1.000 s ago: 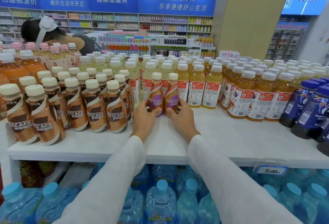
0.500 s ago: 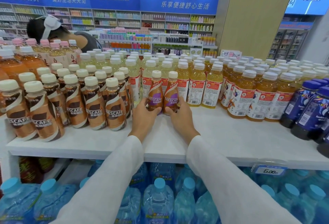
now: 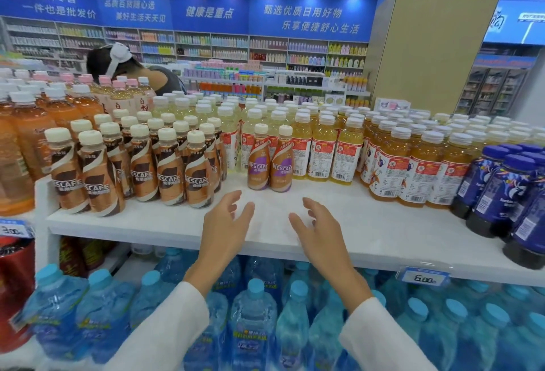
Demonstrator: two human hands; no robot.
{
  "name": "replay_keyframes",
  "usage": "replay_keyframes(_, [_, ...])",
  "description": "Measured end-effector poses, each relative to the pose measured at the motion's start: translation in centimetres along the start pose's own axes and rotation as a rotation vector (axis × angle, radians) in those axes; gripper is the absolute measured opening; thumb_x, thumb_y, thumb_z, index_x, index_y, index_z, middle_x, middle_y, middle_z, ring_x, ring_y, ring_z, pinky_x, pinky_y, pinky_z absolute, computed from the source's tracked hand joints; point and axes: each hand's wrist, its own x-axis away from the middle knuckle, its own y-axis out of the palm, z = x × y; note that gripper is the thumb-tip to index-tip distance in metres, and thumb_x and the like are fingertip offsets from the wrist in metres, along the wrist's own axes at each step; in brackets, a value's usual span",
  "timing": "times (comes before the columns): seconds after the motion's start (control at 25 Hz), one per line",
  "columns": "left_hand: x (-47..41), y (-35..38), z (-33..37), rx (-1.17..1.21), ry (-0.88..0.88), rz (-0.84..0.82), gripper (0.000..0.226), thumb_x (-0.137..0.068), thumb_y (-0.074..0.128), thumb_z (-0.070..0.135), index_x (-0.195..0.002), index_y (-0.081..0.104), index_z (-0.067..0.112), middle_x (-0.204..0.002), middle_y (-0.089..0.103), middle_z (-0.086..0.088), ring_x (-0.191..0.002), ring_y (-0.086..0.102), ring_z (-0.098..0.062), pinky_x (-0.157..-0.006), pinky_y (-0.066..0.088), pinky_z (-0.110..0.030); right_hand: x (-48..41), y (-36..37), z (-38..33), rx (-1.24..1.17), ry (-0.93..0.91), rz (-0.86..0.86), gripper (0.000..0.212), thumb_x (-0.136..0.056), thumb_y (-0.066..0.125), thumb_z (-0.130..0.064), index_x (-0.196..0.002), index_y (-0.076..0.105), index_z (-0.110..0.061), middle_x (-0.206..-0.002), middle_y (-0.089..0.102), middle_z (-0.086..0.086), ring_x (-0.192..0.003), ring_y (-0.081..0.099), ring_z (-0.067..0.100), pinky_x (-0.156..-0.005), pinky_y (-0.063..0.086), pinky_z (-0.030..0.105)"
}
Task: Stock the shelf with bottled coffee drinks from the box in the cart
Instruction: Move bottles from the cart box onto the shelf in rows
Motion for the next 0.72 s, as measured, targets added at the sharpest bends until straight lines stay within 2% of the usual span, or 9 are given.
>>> replay_keyframes(0.16, [5.9,-1.8,-0.2,0.12,0.002,0.049,0.037,-0.099,0.065,0.039,-0.135,0.063,0.032,-0.129,0.064,0.016,-0.117,0.06,0.001,-0.097,0.047,-0.021,5.0,-1.1,0.1,-0.038,-0.06,-0.029,0.049,-0.1,0.053,-0.054,-0.146,0.044,-0.04,-0.146,0.043,-0.027,-0.133,0.042,-0.003,-0.116,0.034,0.028])
replay_keyframes(0.24, [8.8,-2.8,-0.6,0.159,0.0,0.087,0.031,-0.099,0.065,0.038,-0.13,0.065,0.037,-0.122,0.066,0.026,-0.113,0.06,0.01,-0.092,0.049,-0.012,7.5,-1.0,0.1,-0.071,-0.082,-0.04,0.046,-0.098,0.052,-0.058,-0.142,0.045,-0.047,-0.14,0.043,-0.037,-0.13,0.038,-0.014,-0.11,0.031,0.018])
replay_keyframes(0.32, [11.6,-3.8,-1.5,0.204,-0.015,0.12,0.028,-0.099,0.065,0.036,-0.126,0.066,0.039,-0.119,0.067,0.031,-0.115,0.059,0.012,-0.089,0.05,-0.012,10.0,-0.5,0.2,-0.127,-0.091,-0.055,0.045,-0.095,0.052,-0.061,-0.139,0.048,-0.051,-0.137,0.045,-0.041,-0.129,0.036,-0.02,-0.103,0.03,0.008])
replay_keyframes(0.44, [16.2,-5.9,-3.9,0.213,-0.098,0.207,0.029,-0.095,0.065,0.044,-0.124,0.067,0.042,-0.121,0.066,0.034,-0.115,0.059,0.012,-0.086,0.052,-0.009,13.5,1.8,0.3,-0.204,-0.113,-0.139,0.047,-0.091,0.053,-0.062,-0.135,0.056,-0.046,-0.137,0.051,-0.037,-0.131,0.041,-0.017,-0.099,0.029,-0.002])
replay_keyframes(0.56, [20.7,-8.3,-6.6,0.195,-0.217,0.31,0.033,-0.089,0.066,0.047,-0.122,0.069,0.043,-0.12,0.069,0.03,-0.111,0.063,0.009,-0.083,0.05,-0.006,16.0,4.9,0.8,-0.254,-0.103,-0.241,0.045,-0.091,0.057,-0.053,-0.132,0.061,-0.038,-0.136,0.056,-0.029,-0.13,0.046,-0.013,-0.103,0.031,0.003])
replay_keyframes(0.72, [25.6,-11.7,-10.1,0.127,-0.373,0.426,0.028,-0.097,0.067,0.033,-0.125,0.069,0.037,-0.115,0.069,0.033,-0.108,0.064,0.01,-0.082,0.051,-0.006,19.8,10.0,1.3,-0.256,-0.048,-0.462,0.041,-0.095,0.063,-0.037,-0.134,0.062,-0.026,-0.137,0.058,-0.017,-0.129,0.05,-0.005,-0.11,0.036,0.018])
